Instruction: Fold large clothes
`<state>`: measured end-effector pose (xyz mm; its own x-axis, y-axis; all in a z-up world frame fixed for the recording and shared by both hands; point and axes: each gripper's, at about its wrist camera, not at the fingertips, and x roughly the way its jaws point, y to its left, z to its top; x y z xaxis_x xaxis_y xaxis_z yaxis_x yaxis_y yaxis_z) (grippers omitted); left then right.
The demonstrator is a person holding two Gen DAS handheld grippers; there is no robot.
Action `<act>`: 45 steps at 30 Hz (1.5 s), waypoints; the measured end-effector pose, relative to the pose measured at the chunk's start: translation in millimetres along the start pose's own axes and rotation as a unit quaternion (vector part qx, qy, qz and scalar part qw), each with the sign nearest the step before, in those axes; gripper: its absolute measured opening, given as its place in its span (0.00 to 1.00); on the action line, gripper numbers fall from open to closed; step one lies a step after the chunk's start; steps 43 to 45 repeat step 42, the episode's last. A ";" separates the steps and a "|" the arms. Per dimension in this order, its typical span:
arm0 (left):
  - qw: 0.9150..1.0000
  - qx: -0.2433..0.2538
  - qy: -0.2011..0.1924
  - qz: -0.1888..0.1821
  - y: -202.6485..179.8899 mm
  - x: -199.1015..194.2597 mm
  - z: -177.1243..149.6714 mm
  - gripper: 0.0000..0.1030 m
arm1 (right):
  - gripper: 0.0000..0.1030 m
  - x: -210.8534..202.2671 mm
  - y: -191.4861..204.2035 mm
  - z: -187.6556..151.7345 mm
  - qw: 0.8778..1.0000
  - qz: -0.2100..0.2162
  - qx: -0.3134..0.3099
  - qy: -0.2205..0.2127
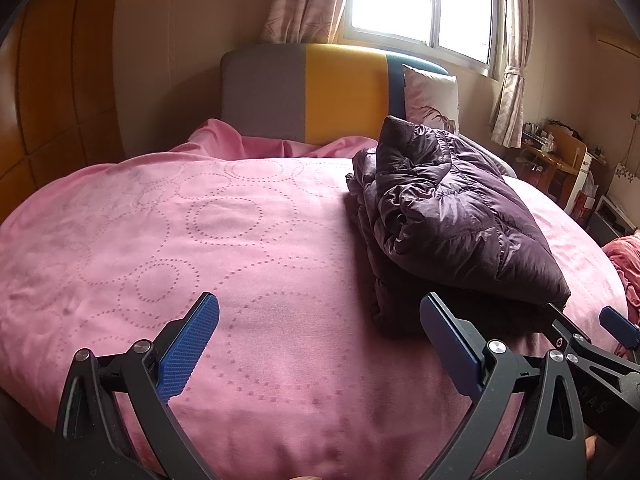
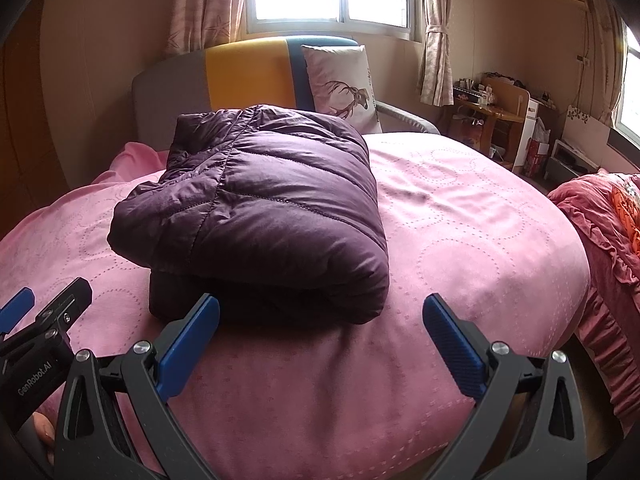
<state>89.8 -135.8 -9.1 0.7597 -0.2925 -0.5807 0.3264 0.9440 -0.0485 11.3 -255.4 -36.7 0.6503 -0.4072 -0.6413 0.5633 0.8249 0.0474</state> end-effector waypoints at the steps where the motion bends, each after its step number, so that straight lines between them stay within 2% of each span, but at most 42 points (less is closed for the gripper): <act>1: 1.000 0.000 0.000 -0.001 0.0 0.0 0.4 0.97 | 0.98 -0.4 0.3 -0.2 1.000 0.000 0.000 -0.001; 33: 1.000 0.004 0.014 -0.001 2.4 12.2 -5.5 0.97 | 0.98 8.3 -0.6 -7.0 1.000 -0.001 0.003 0.007; 38: 0.999 -0.010 0.031 0.003 7.7 21.4 -6.2 0.97 | 0.98 3.9 -9.9 -0.8 1.000 0.001 0.014 -0.008; 42: 0.999 -0.018 0.047 0.011 15.0 31.5 -8.1 0.97 | 0.98 3.8 -28.8 10.6 0.999 -0.015 0.033 -0.018; 45: 0.999 -0.018 0.047 0.011 15.0 31.5 -8.1 0.97 | 0.98 3.8 -28.8 10.6 0.999 -0.015 0.033 -0.018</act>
